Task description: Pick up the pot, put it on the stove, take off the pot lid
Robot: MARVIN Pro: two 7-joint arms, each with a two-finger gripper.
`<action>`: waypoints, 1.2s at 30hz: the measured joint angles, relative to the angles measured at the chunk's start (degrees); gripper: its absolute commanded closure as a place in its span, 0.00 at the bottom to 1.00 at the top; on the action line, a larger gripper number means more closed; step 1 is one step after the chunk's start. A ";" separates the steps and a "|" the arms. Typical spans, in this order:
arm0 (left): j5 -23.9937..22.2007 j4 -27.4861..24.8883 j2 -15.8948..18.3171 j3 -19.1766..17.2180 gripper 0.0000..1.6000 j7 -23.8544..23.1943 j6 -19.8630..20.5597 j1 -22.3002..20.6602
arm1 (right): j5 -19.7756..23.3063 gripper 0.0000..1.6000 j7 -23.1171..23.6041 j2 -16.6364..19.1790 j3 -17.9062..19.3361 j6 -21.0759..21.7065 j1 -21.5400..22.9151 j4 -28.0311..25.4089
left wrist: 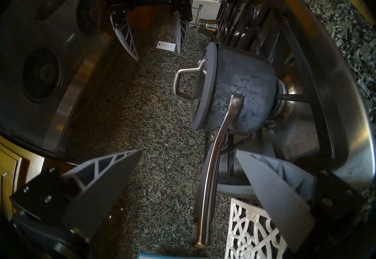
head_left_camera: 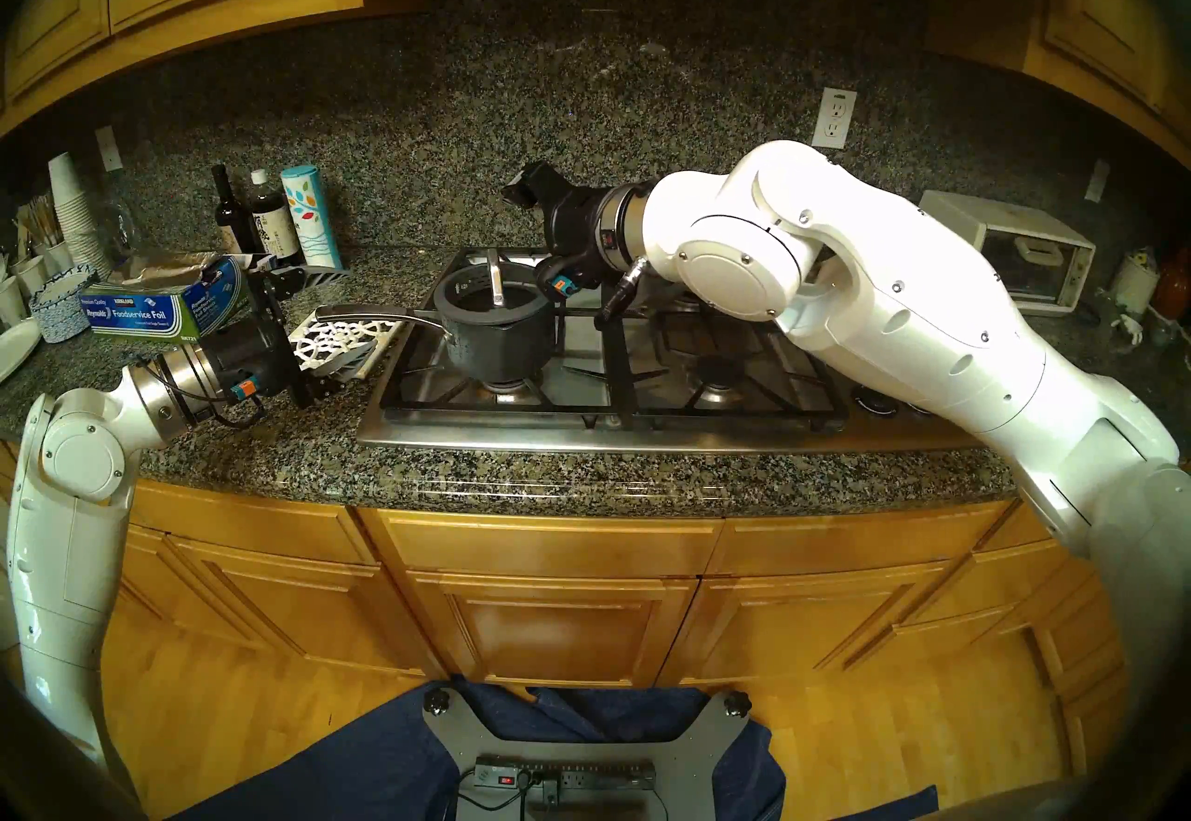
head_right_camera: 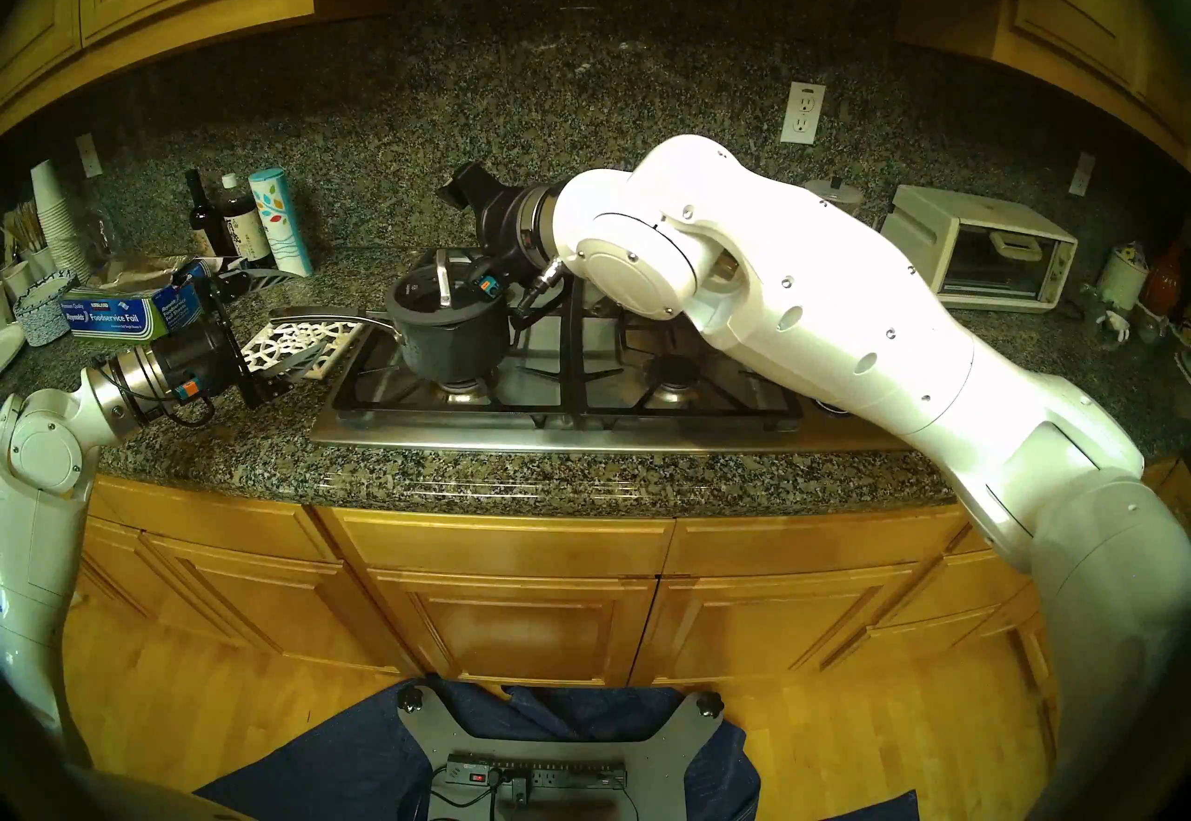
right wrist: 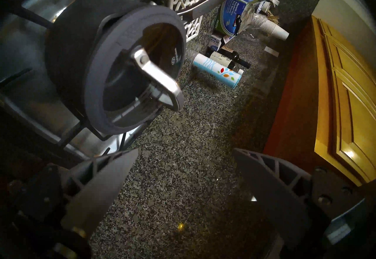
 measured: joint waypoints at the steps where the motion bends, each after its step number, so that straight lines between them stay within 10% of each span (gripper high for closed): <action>1: 0.00 0.00 0.00 0.00 0.00 0.00 0.00 0.00 | -0.01 0.00 -0.10 -0.15 -0.07 -0.15 0.00 0.20; 36: -0.04 -0.01 0.00 -0.01 0.00 -0.05 0.01 0.00 | -0.21 0.00 -3.12 -7.26 -1.21 -3.72 0.20 6.39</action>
